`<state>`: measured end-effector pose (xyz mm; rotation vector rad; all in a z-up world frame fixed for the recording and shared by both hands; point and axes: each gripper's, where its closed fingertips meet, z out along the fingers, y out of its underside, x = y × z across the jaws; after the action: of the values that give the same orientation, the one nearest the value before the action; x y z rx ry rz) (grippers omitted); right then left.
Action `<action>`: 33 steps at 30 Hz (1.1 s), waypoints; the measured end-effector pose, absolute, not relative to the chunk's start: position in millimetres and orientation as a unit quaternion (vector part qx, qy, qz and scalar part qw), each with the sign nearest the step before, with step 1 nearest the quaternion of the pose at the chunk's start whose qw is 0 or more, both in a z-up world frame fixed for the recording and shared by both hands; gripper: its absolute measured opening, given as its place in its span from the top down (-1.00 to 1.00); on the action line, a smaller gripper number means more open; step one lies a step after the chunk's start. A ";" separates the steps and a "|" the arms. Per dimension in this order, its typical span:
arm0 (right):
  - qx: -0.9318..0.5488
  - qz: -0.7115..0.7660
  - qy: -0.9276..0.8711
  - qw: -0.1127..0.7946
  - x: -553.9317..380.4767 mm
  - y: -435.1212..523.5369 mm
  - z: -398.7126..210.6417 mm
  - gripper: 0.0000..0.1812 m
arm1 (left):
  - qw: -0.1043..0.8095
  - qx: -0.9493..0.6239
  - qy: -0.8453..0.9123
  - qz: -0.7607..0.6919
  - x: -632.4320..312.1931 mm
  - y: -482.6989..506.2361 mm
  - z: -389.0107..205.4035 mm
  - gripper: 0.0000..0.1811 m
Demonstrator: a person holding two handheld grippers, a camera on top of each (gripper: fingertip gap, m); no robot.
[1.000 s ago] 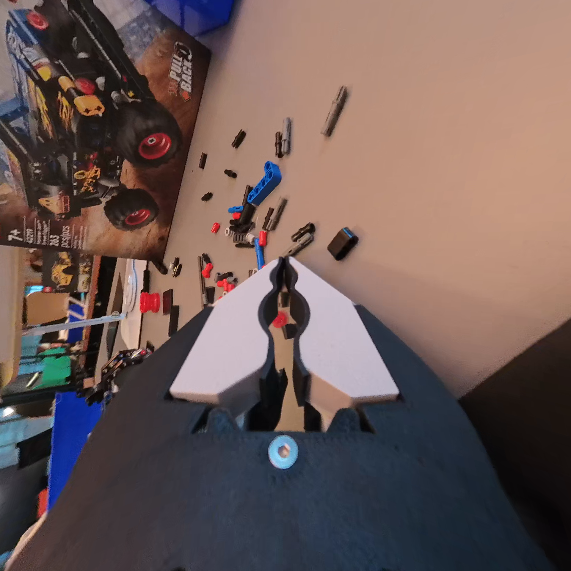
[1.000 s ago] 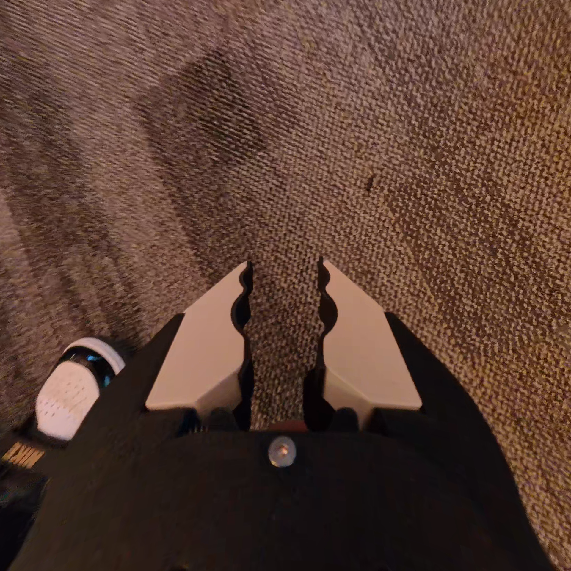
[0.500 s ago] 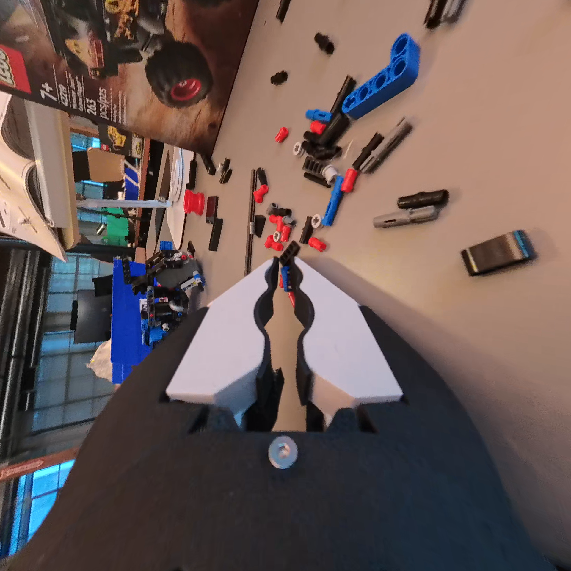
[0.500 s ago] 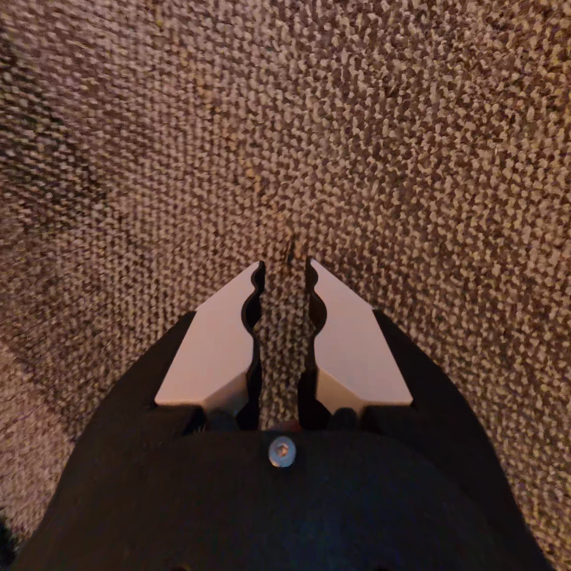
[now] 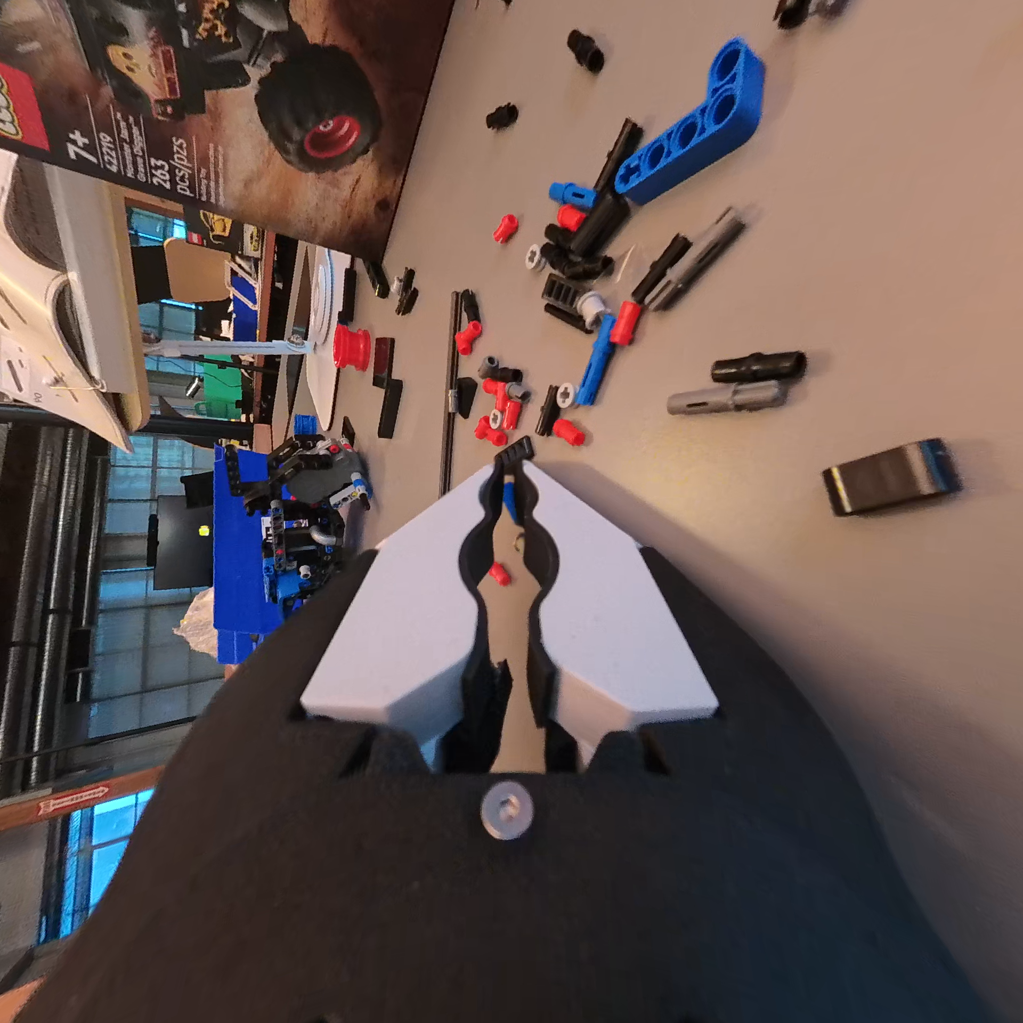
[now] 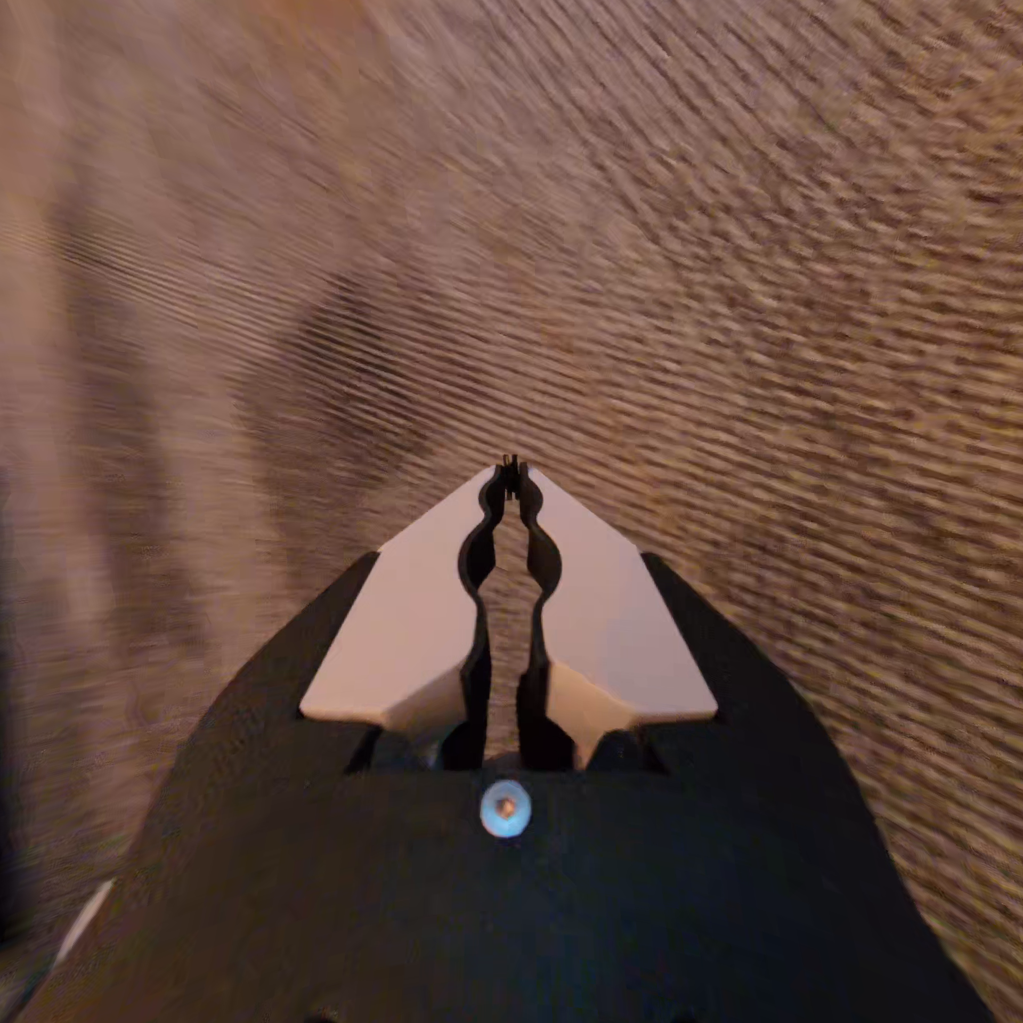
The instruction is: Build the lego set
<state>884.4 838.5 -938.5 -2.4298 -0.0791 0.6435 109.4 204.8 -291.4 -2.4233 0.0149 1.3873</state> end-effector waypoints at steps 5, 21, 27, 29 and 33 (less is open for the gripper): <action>-0.750 0.525 -0.026 0.401 809.9 805.5 -752.1 0.97 | 0.185 -0.848 0.011 0.496 111.6 203.0 -286.8 0.91; -0.418 0.614 -0.424 0.518 557.9 591.7 -190.1 0.97 | 0.254 -0.858 0.053 0.444 135.0 222.2 -285.8 0.94; -0.348 0.557 -0.509 0.557 498.2 537.6 -101.3 0.97 | 0.296 -0.848 0.063 0.436 146.1 225.3 -278.2 0.88; -0.334 0.549 -0.520 0.562 484.5 523.4 -88.1 0.98 | 0.303 -0.845 0.061 0.436 147.7 225.8 -276.6 0.90; -0.327 0.528 -0.532 0.576 469.4 496.5 -75.0 0.97 | 0.317 -0.847 0.064 0.421 154.1 228.0 -276.3 0.93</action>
<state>469.4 496.5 -75.0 -0.7654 -1.2448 1.2356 154.1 228.0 -276.3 -2.2308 0.1692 1.1078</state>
